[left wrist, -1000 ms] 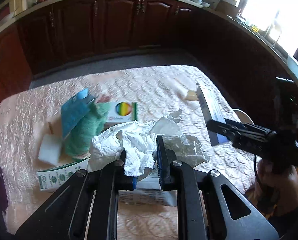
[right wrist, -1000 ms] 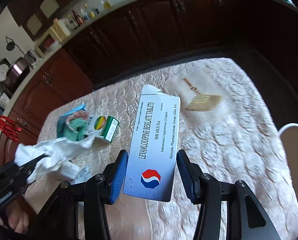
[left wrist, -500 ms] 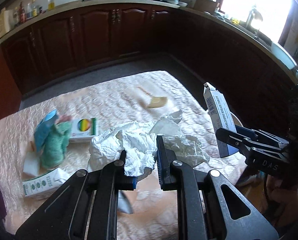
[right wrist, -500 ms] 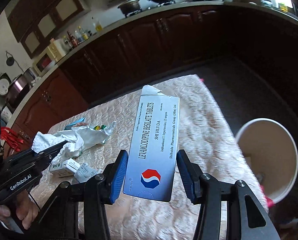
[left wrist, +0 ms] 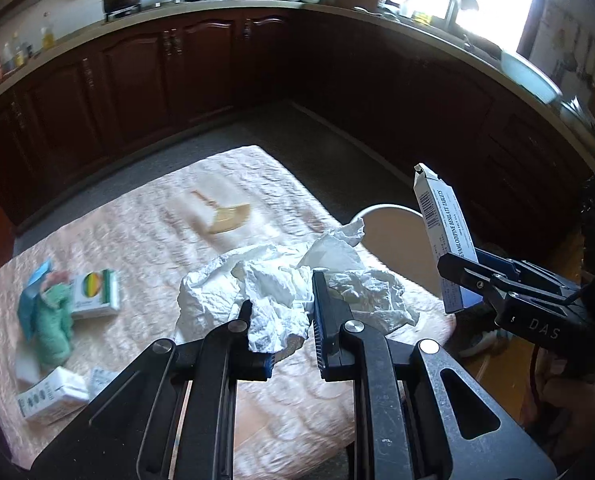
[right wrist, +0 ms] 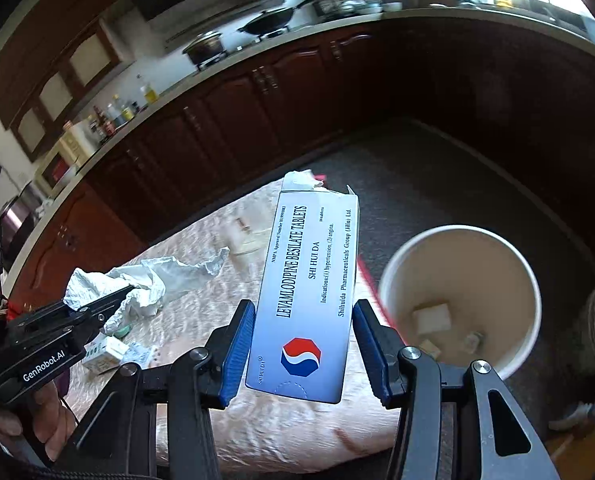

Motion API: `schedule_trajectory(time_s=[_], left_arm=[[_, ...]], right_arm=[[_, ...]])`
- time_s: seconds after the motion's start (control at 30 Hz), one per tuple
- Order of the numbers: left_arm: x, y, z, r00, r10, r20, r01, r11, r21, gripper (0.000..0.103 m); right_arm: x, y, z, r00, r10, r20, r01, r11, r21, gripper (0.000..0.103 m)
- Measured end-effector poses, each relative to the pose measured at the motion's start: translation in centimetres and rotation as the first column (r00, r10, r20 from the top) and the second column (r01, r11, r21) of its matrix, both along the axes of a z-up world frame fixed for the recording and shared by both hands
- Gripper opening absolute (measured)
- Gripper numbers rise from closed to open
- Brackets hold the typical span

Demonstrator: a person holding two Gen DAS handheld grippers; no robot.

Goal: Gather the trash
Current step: 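Carry the tissue and medicine box over the white bucket and open both grippers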

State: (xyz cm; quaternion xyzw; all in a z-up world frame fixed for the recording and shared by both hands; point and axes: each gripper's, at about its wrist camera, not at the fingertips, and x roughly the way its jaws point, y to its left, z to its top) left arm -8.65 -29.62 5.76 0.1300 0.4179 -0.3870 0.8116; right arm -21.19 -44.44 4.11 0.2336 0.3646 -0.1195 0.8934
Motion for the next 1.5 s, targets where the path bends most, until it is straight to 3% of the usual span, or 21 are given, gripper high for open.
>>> schedule_trajectory(time_s=[0.37,0.63,1.2,1.3,1.37,1.5], left_arm=[[-1.8,-7.1,-1.1,0.994,-0.110,-0.010,0.110,0.994,0.022,0.013],[-1.5,-11.3,-2.9,0.986,-0.153,-0.071,0.155,0.988,0.021,0.013],[-3.0,-17.1,-6.4,0.973,-0.220,-0.069,0.224,0.973,0.060,0.014],[-2.9,-17.3,-6.8,0.973,-0.215,-0.087,0.220,0.974,0.051,0.020],[-2.6,-17.1,-7.0,0.971,-0.215,-0.102,0.220,0.974,0.046,0.039],[-2.3,-16.7,-7.1,0.970,-0.204,-0.133,0.209,0.977,0.027,0.050]], right_arm=[[-4.0,-5.4,-1.1,0.991,-0.132,-0.029,0.132,0.991,0.028,0.049],[-6.6,-9.4,-2.9,0.973,-0.221,-0.065,0.225,0.972,0.065,0.049],[-7.4,-12.6,-9.0,0.943,-0.278,-0.184,0.304,0.943,0.134,0.049],[-7.2,-12.9,-9.4,0.939,-0.282,-0.195,0.311,0.941,0.136,0.049],[-6.9,-13.2,-9.7,0.937,-0.282,-0.208,0.313,0.940,0.137,0.049],[-6.5,-13.5,-10.7,0.931,-0.279,-0.234,0.317,0.938,0.144,0.049]])
